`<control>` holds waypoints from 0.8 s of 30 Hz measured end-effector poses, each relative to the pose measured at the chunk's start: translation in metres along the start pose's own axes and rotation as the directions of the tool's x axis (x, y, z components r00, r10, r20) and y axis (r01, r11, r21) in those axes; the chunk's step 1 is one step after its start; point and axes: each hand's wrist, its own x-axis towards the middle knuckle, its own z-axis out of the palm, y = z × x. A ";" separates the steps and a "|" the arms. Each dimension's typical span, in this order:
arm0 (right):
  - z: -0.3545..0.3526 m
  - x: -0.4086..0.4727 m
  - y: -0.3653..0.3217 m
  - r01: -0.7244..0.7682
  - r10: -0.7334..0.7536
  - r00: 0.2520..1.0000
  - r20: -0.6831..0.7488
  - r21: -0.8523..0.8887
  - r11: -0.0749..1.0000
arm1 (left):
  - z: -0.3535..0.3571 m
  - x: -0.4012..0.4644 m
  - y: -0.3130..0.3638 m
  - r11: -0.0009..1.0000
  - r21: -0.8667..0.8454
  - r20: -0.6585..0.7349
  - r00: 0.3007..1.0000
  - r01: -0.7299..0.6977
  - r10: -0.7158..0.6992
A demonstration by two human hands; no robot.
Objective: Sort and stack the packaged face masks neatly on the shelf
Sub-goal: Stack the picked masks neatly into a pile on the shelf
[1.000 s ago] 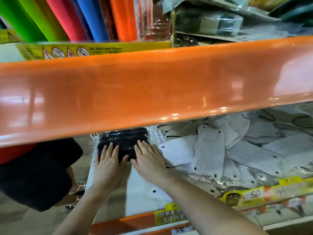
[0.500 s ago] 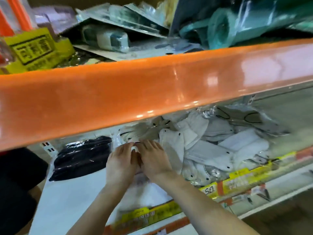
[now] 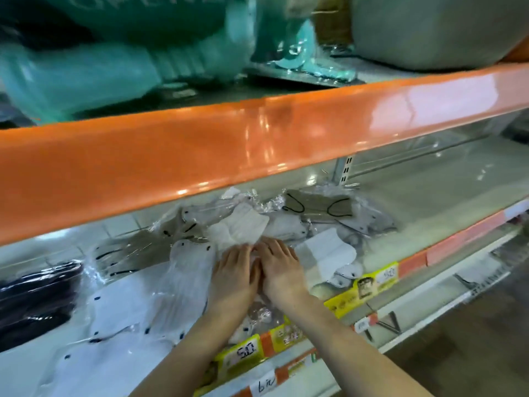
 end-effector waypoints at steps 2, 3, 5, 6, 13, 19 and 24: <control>-0.008 0.001 0.020 -0.019 0.019 1.000 0.017 -0.028 0.999 | 0.010 0.008 0.019 1.000 -0.006 0.034 0.999 0.020 -0.019; -0.012 0.001 0.030 -0.030 0.032 0.999 0.031 -0.048 0.998 | 0.016 0.011 0.027 0.999 -0.010 0.054 0.998 0.043 -0.042; -0.015 0.002 0.049 -0.052 0.055 0.998 0.029 -0.098 0.994 | 0.027 0.017 0.041 0.999 -0.010 0.063 0.997 0.049 -0.048; -0.017 0.002 0.058 -0.068 0.074 0.997 0.035 -0.133 0.989 | 0.033 0.020 0.047 0.999 -0.004 0.062 0.997 0.037 -0.036; -0.025 0.008 0.106 -0.188 0.221 0.969 0.109 -0.257 0.948 | 0.067 0.031 0.079 0.995 0.078 0.140 0.987 0.068 -0.079; -0.033 0.011 0.127 -0.146 0.191 0.968 0.160 -0.255 0.956 | 0.075 0.027 0.070 0.989 0.147 0.023 1.000 0.001 -0.005; -0.029 0.010 0.137 -0.120 0.120 0.993 0.015 -0.010 0.993 | 0.080 0.026 0.064 0.996 0.060 0.013 0.998 0.059 -0.060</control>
